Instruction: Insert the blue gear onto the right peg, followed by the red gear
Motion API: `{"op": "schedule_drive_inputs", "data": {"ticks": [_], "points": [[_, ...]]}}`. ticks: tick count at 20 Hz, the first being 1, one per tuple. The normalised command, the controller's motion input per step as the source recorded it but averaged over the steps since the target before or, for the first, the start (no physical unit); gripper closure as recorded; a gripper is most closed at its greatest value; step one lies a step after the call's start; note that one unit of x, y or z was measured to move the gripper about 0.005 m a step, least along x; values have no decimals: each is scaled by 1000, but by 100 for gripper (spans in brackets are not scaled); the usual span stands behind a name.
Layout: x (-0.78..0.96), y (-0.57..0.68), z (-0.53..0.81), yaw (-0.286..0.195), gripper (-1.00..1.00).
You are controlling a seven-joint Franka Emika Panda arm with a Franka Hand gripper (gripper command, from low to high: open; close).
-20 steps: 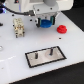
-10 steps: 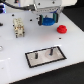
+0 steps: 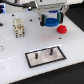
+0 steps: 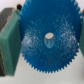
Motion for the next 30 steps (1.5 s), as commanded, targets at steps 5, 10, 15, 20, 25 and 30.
{"op": "schedule_drive_inputs", "data": {"ticks": [5,10,15,20,25,30], "points": [[898,-27,242,0,100],[881,-30,122,0,100],[804,-56,22,0,100],[531,-67,0,0,100],[206,-115,-56,0,100],[-65,-212,8,0,100]]}}
